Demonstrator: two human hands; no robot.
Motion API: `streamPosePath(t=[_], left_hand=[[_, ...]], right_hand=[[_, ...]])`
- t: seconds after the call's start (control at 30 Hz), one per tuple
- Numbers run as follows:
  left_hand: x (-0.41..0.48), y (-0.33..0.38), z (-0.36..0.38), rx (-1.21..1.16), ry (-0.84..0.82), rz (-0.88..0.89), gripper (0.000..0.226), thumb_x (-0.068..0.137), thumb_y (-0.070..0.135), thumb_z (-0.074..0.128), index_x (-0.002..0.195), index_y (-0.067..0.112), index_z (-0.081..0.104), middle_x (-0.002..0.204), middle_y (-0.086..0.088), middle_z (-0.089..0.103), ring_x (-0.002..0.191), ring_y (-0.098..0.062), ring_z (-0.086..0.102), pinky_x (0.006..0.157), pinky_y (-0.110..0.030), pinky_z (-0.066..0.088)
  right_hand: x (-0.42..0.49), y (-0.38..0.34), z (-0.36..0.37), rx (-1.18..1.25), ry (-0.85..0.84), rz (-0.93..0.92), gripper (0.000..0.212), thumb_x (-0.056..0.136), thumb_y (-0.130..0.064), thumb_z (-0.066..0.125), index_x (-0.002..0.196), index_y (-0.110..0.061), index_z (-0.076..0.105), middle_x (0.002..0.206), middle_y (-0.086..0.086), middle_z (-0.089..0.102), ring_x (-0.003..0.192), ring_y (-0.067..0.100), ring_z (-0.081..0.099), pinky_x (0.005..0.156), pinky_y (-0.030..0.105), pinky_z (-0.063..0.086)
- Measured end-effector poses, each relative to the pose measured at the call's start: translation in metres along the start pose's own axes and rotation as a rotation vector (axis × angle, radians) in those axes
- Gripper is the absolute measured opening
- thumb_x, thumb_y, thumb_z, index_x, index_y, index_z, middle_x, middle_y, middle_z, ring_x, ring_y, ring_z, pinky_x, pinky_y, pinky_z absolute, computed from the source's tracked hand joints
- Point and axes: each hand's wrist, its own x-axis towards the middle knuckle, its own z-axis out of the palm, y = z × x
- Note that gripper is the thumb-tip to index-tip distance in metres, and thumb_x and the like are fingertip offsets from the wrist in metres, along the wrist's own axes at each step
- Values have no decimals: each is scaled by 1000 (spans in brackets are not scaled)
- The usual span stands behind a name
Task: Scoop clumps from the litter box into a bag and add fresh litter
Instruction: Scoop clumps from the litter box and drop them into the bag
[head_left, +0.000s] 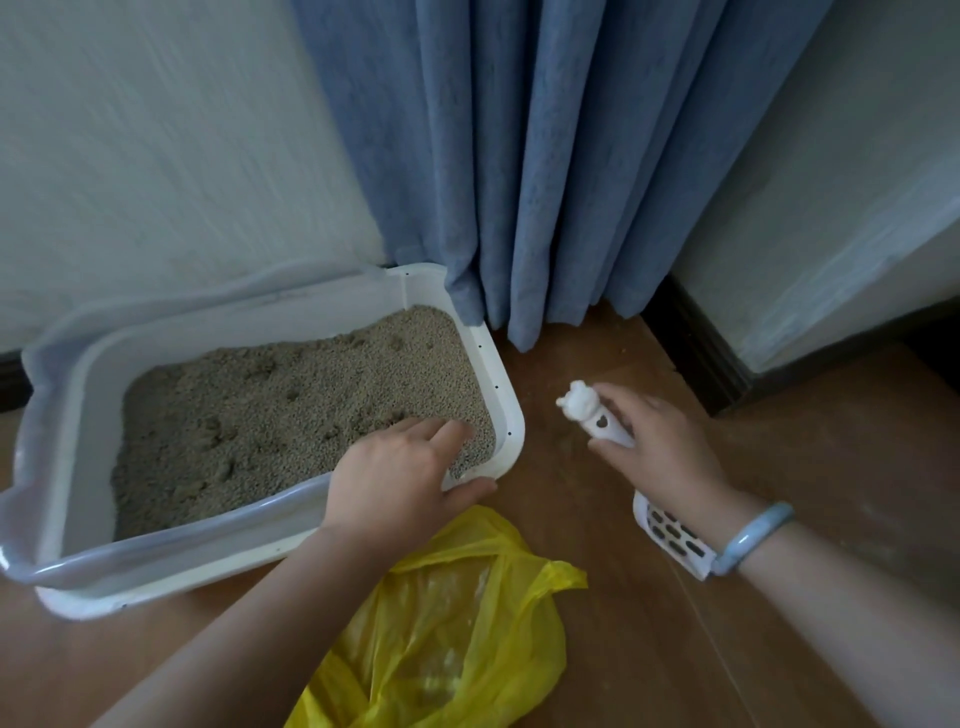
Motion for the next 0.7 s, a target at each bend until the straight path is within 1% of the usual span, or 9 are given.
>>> streamPosePath(t=[0.07,0.13,0.2,0.3,0.4,0.5,0.57,0.63,0.7], left_hand=[[-1,1,-3,-12,-8,0,49,75,69,43,97,30,62,77,14,65,71,-12,64,49,-25,43],[-3,3,-8,-41,-25,3,51,76,71,41,99,30,62,79,14,65,72,-12,63,51,-24,41],[-4,5,-16,-119,-64,-50,55,78,74,35,105,33,59,88,15,65,79,-10,63,58,-25,41],[-6,5,-28,-326,-104,-201,64,74,78,28,112,36,58,99,19,64,89,-4,60,71,-26,45],[-8,2,-43,-711,-150,-330,60,71,78,39,104,34,64,96,19,68,92,1,61,83,-31,50],[-12,-10,-64,-1034,-230,-454,42,75,66,57,94,31,68,87,6,72,81,-12,67,81,-40,54],[-13,-26,-79,-1037,-261,-467,28,80,55,63,92,30,70,86,1,73,80,-21,68,77,-39,53],[-15,-45,-91,-971,-272,-477,17,81,44,68,92,30,71,84,4,73,77,-14,68,75,-34,53],[-17,-65,-101,-911,-278,-489,11,82,38,69,90,33,71,81,7,73,71,-9,66,69,-30,52]], right_hand=[[3,-12,-20,83,22,15,61,77,-25,72,131,-34,47,100,-7,63,89,14,61,77,36,51],[6,-30,-35,216,30,27,61,75,-24,75,129,-36,49,89,-16,62,77,1,61,74,26,51],[10,-53,-43,339,41,38,58,73,-24,77,123,-38,53,85,-16,62,73,-2,61,70,19,50],[19,-89,-40,552,27,66,54,71,-25,79,117,-38,55,88,-8,68,78,4,65,74,29,55],[30,-123,-27,728,4,101,54,68,-31,80,115,-36,54,91,-2,70,83,14,69,78,45,57],[34,-155,-14,752,-21,110,52,71,-30,79,114,-32,50,94,-1,68,83,15,67,72,40,57],[35,-174,-7,755,-31,114,54,71,-29,79,116,-26,48,93,-2,67,83,14,67,60,29,54],[36,-192,0,791,-33,131,54,73,-27,78,116,-24,45,93,-1,66,78,13,67,51,20,50],[37,-210,5,847,-28,154,56,75,-24,78,117,-25,41,97,1,63,75,14,68,50,22,52]])
